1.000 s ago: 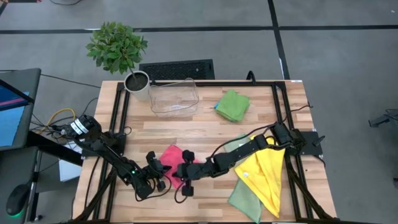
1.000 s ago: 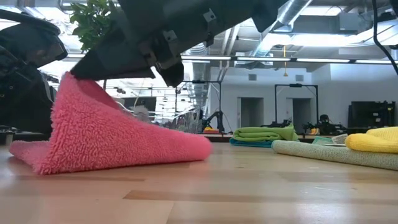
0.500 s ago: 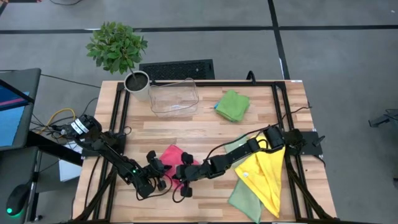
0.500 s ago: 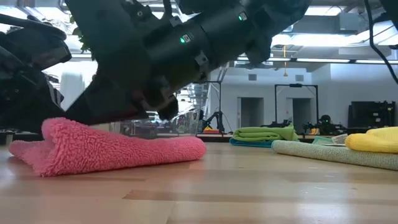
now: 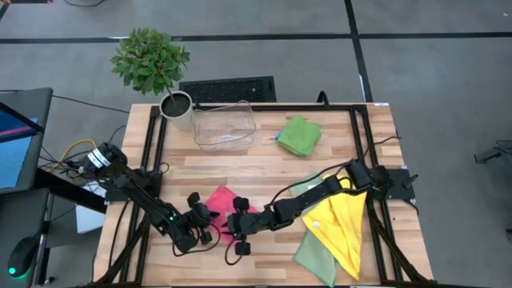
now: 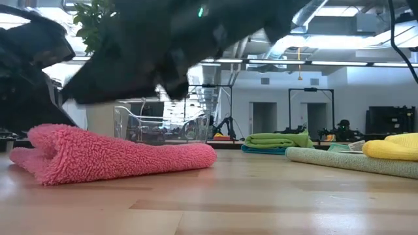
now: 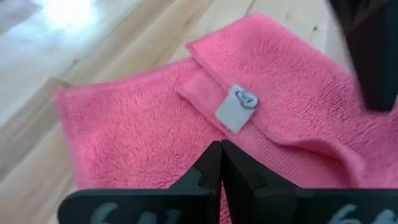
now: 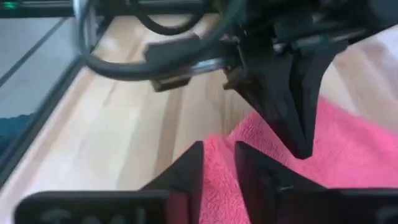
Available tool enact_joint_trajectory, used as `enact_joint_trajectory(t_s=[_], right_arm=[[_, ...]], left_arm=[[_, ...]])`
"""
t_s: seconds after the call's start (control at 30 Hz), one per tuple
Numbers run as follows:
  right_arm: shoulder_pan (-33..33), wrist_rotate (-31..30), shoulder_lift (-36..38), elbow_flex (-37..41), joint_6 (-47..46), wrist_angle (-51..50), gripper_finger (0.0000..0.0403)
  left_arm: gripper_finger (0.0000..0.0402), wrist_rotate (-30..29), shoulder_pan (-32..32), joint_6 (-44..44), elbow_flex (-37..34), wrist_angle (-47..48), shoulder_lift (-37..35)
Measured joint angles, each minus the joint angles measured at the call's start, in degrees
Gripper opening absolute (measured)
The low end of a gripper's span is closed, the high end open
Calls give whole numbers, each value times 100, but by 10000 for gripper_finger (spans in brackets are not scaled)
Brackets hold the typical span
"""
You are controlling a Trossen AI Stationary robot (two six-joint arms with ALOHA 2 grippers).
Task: Fold microfiber towels
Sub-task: Fold the pink microfiber cloth
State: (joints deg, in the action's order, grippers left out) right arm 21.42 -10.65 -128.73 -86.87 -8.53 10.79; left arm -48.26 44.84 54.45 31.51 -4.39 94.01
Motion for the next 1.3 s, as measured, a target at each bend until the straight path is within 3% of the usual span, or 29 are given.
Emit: enact_joint_trajectory(t_s=[0.2, 0.3, 0.4, 0.6, 0.77, 0.9, 1.1, 1.3], right_arm=[[-17, -745, 174, 29, 146, -316, 169], [-1, -1339, 206, 245, 167, -164, 174], [-3, -1512, 192, 689, -82, 249, 165], [119, -1519, 189, 1286, -627, 917, 134], [219, -1509, 189, 1325, -639, 1083, 118], [209, -1519, 189, 1325, -621, 968, 116], [252, -1499, 20, 1337, -696, 818, 116], [259, -1623, -94, 1325, -722, 912, 116]], left_arm=[[0, -166, 19, 36, 0, 684, -795], [0, -734, 192, 13, 0, 433, -1133], [0, -1558, 470, -345, 0, -393, -1119], [0, -1607, 544, -1107, 72, -2274, -44], [0, -1237, 294, -1437, 809, -2420, 1184], [0, -1172, 301, -1289, 1458, -1664, 1694], [0, -1098, 412, 165, 1975, 507, 1776], [0, -656, 490, 515, 1978, 750, 1776]])
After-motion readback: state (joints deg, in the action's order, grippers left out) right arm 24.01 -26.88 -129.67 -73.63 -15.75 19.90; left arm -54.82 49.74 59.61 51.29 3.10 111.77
